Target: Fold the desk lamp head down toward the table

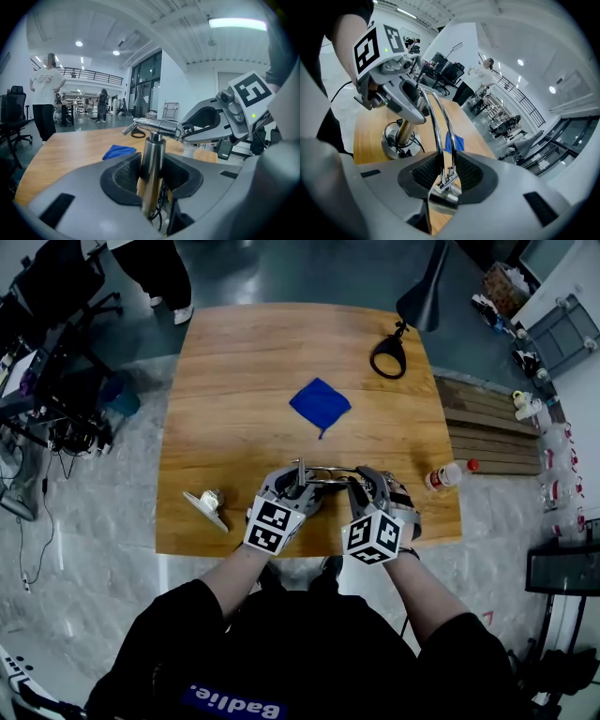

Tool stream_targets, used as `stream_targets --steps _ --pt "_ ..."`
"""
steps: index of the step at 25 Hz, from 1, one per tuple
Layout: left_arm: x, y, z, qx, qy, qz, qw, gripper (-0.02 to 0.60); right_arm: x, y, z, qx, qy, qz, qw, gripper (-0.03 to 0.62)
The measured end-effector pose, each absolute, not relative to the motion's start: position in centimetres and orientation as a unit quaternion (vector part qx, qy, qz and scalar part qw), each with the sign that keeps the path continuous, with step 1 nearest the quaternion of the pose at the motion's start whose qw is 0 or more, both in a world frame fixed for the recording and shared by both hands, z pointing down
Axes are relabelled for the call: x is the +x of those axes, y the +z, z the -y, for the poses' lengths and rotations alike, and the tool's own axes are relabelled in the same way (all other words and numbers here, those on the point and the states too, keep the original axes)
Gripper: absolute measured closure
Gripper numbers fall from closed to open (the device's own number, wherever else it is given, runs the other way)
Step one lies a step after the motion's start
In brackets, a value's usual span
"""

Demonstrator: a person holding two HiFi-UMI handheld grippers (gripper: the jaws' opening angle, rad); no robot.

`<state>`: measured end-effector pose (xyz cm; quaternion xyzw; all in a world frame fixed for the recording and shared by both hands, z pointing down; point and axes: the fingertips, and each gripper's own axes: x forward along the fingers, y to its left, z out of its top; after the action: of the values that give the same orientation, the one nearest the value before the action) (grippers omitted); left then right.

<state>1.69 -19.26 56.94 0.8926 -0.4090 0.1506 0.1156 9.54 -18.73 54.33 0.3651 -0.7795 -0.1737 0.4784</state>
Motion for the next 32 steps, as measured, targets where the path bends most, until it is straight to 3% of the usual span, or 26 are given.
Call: stream_targets --steps 32 --pt "1.5 57.1 19.5 0.886 0.147 0.423 0.118 0.451 8.0 57.7 19.0 0.365 -0.06 0.843 0.39 0.5"
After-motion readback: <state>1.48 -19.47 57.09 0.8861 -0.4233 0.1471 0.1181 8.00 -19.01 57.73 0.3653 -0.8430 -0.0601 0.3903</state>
